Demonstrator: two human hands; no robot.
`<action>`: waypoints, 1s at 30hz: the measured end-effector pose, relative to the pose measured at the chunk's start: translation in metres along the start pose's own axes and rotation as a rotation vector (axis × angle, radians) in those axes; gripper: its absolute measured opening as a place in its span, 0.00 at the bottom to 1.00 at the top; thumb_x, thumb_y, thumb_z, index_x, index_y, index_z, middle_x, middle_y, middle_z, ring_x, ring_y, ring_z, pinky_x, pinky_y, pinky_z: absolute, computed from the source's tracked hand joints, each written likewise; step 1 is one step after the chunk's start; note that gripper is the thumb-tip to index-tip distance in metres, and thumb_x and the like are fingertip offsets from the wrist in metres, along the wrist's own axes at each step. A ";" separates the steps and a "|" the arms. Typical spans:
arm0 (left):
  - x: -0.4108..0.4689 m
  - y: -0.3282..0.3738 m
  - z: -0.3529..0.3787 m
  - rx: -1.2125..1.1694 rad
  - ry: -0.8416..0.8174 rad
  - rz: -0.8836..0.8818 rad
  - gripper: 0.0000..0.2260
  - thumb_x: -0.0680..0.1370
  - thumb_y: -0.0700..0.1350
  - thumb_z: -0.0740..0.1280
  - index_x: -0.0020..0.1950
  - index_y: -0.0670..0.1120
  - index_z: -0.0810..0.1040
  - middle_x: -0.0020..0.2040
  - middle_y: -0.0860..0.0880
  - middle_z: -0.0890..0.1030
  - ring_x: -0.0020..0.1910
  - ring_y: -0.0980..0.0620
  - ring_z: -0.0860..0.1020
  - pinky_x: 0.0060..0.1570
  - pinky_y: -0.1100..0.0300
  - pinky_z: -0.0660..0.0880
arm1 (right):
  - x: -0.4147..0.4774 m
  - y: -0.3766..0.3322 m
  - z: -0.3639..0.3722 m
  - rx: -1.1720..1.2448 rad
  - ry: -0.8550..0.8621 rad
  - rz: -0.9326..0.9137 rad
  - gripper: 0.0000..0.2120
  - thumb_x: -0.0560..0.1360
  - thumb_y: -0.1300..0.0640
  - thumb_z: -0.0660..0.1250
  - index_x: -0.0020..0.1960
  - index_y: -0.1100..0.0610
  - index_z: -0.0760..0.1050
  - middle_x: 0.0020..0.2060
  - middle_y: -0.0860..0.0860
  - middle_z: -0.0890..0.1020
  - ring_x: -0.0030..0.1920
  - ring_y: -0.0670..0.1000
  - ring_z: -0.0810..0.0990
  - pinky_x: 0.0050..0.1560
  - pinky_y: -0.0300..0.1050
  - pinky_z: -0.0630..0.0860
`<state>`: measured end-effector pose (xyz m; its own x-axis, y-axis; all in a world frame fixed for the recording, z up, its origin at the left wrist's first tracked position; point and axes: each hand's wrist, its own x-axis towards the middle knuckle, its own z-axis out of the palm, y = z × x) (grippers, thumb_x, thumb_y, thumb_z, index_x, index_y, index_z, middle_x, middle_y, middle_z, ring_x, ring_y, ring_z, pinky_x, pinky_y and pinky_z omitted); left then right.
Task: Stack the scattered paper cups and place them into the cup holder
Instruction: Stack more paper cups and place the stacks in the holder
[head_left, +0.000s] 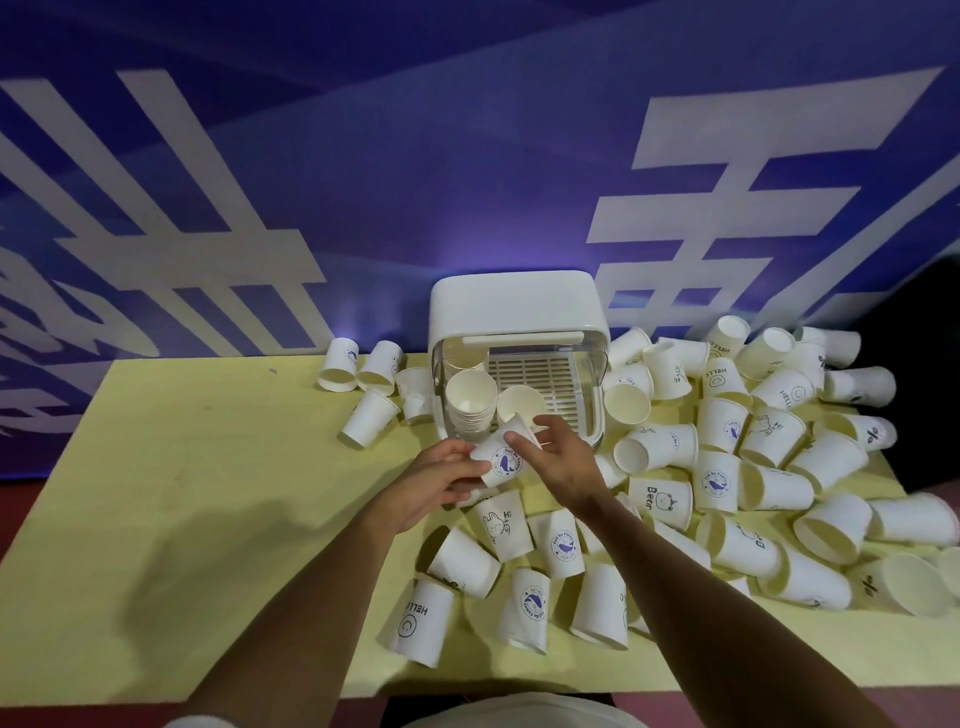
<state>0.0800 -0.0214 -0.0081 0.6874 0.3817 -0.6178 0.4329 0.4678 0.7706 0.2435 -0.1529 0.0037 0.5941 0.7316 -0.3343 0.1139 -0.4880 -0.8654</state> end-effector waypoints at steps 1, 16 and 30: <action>0.001 0.001 0.000 0.011 -0.012 0.005 0.19 0.76 0.46 0.74 0.65 0.48 0.75 0.59 0.49 0.84 0.56 0.49 0.83 0.61 0.52 0.76 | 0.002 -0.001 -0.001 -0.004 0.026 -0.005 0.31 0.73 0.38 0.72 0.69 0.52 0.70 0.55 0.49 0.79 0.50 0.46 0.80 0.44 0.36 0.74; 0.000 -0.002 -0.025 0.107 0.161 -0.037 0.16 0.75 0.51 0.73 0.61 0.49 0.78 0.57 0.50 0.84 0.57 0.52 0.81 0.59 0.52 0.77 | 0.028 -0.020 0.005 -0.188 0.339 -0.194 0.35 0.72 0.47 0.73 0.74 0.54 0.64 0.69 0.51 0.71 0.68 0.51 0.70 0.64 0.43 0.68; -0.001 -0.004 -0.049 0.103 0.265 -0.034 0.13 0.75 0.51 0.74 0.58 0.50 0.80 0.54 0.51 0.84 0.55 0.53 0.82 0.58 0.53 0.77 | 0.031 -0.023 0.027 -0.419 0.323 -0.434 0.28 0.75 0.51 0.72 0.70 0.59 0.68 0.63 0.55 0.74 0.63 0.54 0.71 0.63 0.49 0.71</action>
<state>0.0487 0.0158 -0.0184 0.5011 0.5688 -0.6522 0.5194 0.4051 0.7524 0.2377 -0.1067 0.0031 0.6249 0.7560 0.1948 0.6557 -0.3728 -0.6566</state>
